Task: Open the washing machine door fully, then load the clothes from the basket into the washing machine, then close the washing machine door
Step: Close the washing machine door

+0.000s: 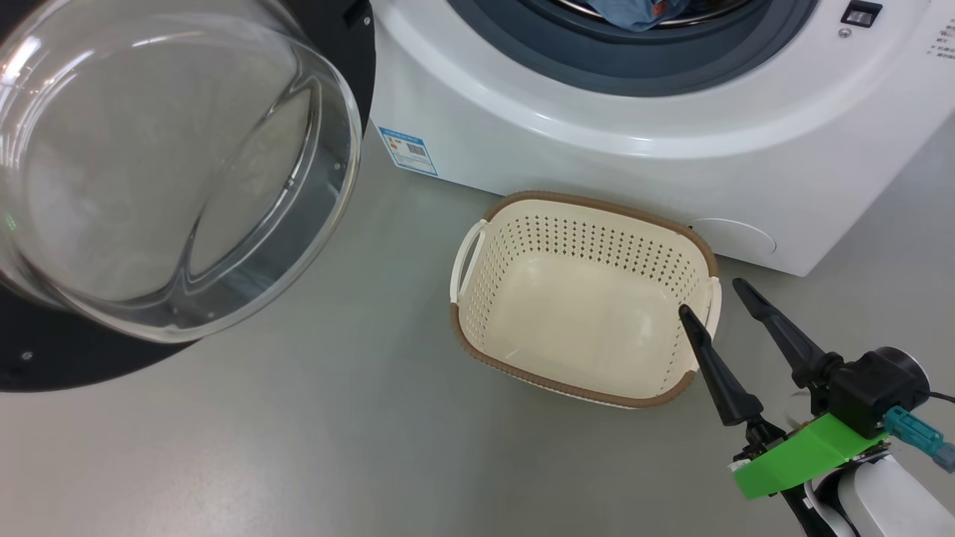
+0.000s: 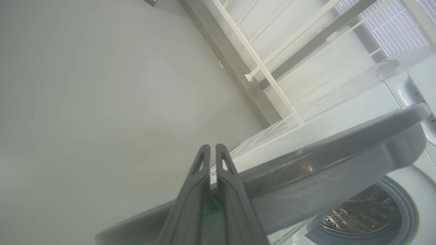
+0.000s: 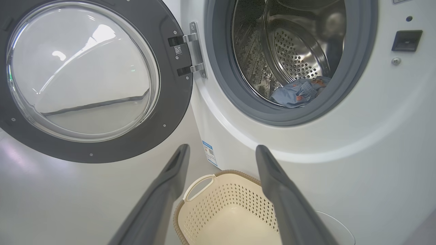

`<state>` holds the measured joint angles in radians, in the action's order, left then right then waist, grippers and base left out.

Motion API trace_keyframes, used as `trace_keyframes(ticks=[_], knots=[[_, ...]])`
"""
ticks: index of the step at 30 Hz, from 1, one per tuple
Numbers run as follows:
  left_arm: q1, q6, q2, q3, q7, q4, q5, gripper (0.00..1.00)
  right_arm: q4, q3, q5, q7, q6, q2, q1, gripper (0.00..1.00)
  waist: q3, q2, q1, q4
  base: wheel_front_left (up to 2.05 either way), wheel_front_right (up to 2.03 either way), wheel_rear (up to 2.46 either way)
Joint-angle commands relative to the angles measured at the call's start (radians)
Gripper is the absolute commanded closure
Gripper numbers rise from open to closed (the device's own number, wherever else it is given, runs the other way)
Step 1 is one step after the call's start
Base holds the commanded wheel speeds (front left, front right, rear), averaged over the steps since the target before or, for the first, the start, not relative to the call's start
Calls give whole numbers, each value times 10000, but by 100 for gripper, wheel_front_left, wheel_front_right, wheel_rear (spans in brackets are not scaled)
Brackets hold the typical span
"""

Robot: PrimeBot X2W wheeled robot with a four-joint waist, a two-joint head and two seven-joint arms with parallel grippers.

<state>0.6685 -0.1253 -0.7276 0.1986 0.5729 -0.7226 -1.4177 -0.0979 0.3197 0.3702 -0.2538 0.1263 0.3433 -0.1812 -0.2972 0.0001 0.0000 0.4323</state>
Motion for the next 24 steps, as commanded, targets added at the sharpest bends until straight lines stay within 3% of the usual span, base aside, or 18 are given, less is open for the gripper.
trace_keyframes(ticks=[1,24], knots=[[-154,-53,-743,192,278,378,-221,100,217,204,76,-80,44,106,-196,0,19,-1,0,-5,0,0,0],[-1472,-53,-853,-446,3008,2747,-1445,100,165,26,105,-80,44,-100,59,0,700,-1,0,40,0,0,0]])
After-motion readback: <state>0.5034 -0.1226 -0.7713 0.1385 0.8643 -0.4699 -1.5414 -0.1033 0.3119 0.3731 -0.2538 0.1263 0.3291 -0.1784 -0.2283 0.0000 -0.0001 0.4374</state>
